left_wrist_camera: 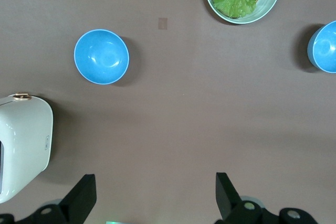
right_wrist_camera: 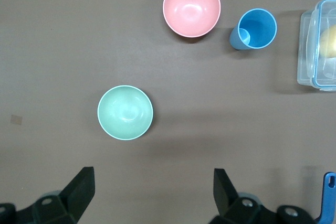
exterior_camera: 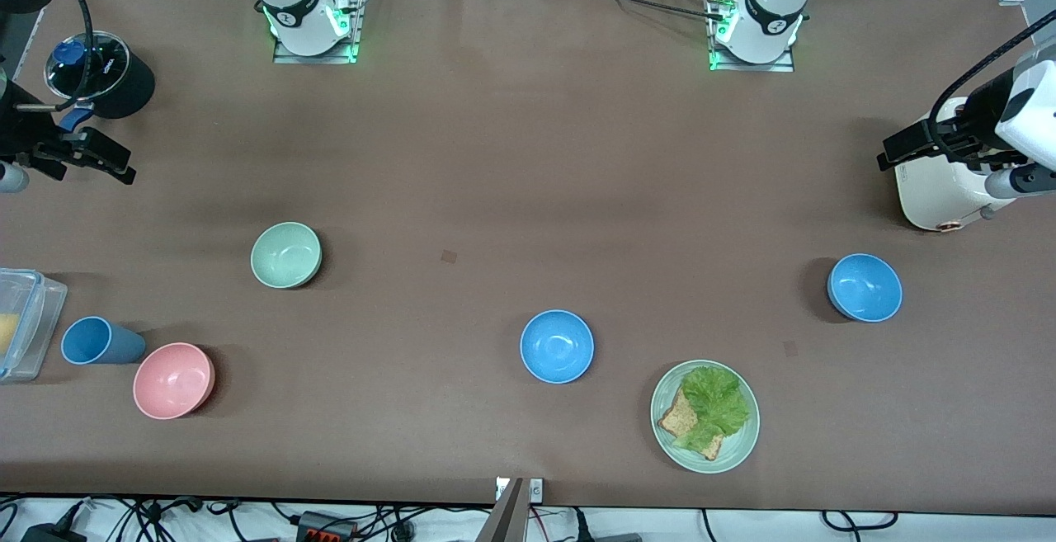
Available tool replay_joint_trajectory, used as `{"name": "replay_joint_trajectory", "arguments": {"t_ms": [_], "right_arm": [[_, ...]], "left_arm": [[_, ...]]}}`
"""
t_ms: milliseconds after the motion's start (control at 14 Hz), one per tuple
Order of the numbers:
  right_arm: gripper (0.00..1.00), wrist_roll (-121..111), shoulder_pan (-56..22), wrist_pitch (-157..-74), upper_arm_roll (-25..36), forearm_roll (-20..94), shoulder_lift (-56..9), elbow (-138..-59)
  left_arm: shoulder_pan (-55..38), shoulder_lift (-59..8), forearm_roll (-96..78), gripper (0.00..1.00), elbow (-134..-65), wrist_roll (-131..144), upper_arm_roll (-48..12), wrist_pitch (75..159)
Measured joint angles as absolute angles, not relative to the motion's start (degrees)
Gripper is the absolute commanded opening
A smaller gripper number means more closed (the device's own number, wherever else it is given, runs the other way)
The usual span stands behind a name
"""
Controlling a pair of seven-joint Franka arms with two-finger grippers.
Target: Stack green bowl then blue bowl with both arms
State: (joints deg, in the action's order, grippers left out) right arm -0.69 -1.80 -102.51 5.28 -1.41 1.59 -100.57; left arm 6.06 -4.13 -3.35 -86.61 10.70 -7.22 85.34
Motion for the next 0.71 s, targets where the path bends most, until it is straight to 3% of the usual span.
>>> {"name": "replay_joint_trajectory", "arguments": {"t_ms": [714], "right_arm": [[1.0, -0.73, -1.78, -103.51, 5.29, -1.41, -0.48, -100.04]], "left_arm": [[6.25, -6.13, -3.36, 1.0, -86.6, 10.7, -7.11, 85.31]]}}
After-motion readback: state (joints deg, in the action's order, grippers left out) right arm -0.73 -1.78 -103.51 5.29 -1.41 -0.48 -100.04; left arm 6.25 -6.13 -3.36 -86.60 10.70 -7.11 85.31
